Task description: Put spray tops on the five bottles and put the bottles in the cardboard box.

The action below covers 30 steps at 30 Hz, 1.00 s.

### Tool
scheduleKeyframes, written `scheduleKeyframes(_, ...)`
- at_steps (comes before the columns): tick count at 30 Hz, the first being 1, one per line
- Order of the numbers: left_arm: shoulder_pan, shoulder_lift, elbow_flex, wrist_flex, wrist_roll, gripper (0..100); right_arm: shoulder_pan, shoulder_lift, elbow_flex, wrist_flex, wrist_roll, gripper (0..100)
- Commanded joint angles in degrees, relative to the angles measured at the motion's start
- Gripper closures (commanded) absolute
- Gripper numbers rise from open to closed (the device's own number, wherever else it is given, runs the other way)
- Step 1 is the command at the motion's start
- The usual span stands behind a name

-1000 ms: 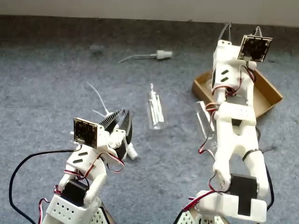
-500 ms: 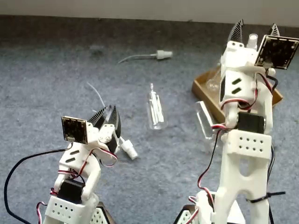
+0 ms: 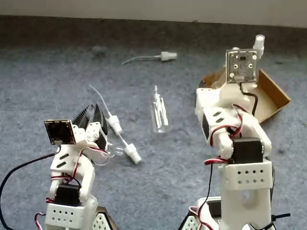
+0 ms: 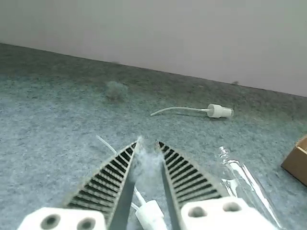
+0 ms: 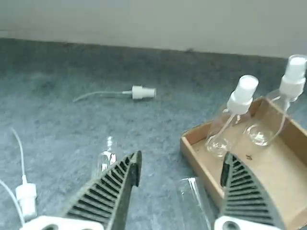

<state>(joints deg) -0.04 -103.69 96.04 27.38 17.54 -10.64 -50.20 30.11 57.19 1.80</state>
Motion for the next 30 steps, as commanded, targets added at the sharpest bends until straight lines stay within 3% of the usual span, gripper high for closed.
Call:
scheduleKeyframes(1,-1.27,-0.13,1.01,0.0,0.35,100,-4.0,1.19,-2.07,2.77,0.62,76.1)
scheduleKeyframes(6,-2.51,-0.13,0.57,0.0,0.26,100,-9.98,7.34,-2.07,5.32,0.62,77.6)
scheduleKeyframes(12,-12.35,-0.13,-1.36,-1.67,0.7,100,-13.41,16.31,-2.07,5.05,0.62,90.6)
scheduleKeyframes(20,-12.53,-0.13,1.01,-6.86,0.62,100,-12.62,30.64,-2.33,-1.27,0.97,90.6)
scheduleKeyframes(22,-12.44,-0.13,1.01,-6.86,0.62,100,-12.7,34.95,-2.68,-1.98,4.31,90.6)
scheduleKeyframes(25,-12.44,-0.13,1.01,-6.86,0.62,100,-12.97,40.57,-4.09,-3.21,10.55,85.6)
scheduleKeyframes(30,-12.44,-0.04,1.01,-6.86,0.44,100,-13.23,48.48,-12.0,-3.47,9.93,69.7)
